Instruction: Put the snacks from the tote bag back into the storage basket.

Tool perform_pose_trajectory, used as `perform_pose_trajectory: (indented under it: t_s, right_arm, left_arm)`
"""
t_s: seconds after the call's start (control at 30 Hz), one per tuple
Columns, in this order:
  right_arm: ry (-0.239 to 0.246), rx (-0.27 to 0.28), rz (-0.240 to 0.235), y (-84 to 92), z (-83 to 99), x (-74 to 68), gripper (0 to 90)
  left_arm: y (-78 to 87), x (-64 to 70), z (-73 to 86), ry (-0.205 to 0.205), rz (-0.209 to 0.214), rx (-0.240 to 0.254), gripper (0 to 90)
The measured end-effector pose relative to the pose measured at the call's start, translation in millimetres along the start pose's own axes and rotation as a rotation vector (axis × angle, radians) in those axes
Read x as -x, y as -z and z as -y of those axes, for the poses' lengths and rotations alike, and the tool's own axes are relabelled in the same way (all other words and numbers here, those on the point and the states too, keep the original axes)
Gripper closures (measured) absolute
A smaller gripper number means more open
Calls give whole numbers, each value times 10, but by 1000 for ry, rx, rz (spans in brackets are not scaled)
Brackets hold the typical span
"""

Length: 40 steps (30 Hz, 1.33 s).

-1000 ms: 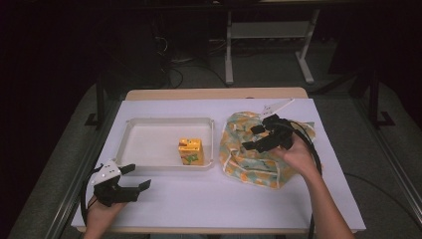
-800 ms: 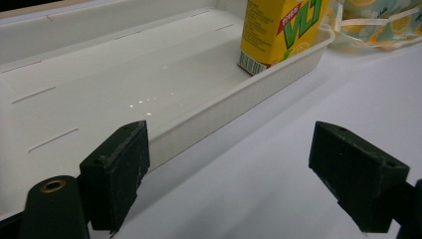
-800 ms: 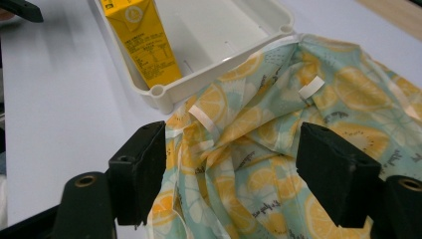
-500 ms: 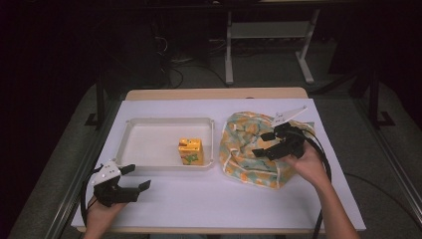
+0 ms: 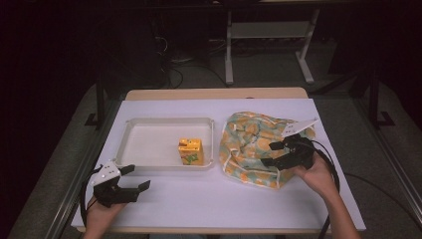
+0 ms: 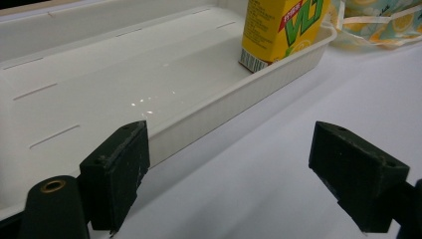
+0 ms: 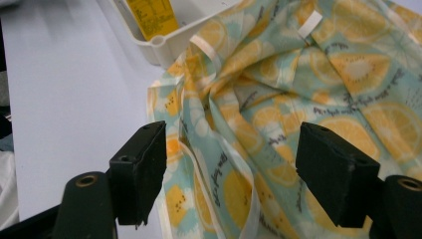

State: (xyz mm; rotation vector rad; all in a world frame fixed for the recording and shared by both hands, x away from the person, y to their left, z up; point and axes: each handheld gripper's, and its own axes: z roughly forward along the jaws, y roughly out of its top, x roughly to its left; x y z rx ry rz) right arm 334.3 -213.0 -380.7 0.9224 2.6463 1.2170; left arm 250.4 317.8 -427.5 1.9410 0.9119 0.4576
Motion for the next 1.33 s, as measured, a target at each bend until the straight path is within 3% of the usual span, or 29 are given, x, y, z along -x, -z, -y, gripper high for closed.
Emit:
perform_pose_trajectory:
  t_s: [0.9, 1.13, 1.33]
  right_arm:
    - [-36, 51, 42, 222, 601, -188, 268]
    - [-76, 112, 32, 311, 791, -284, 266]
    - [-91, 167, 17, 302, 791, -314, 218]
  left_arm:
    - [-24, 11, -9, -5, 4, -2, 157]
    - [-10, 20, -23, -14, 10, 4, 157]
    - [-1, 20, -23, -12, 5, 11, 155]
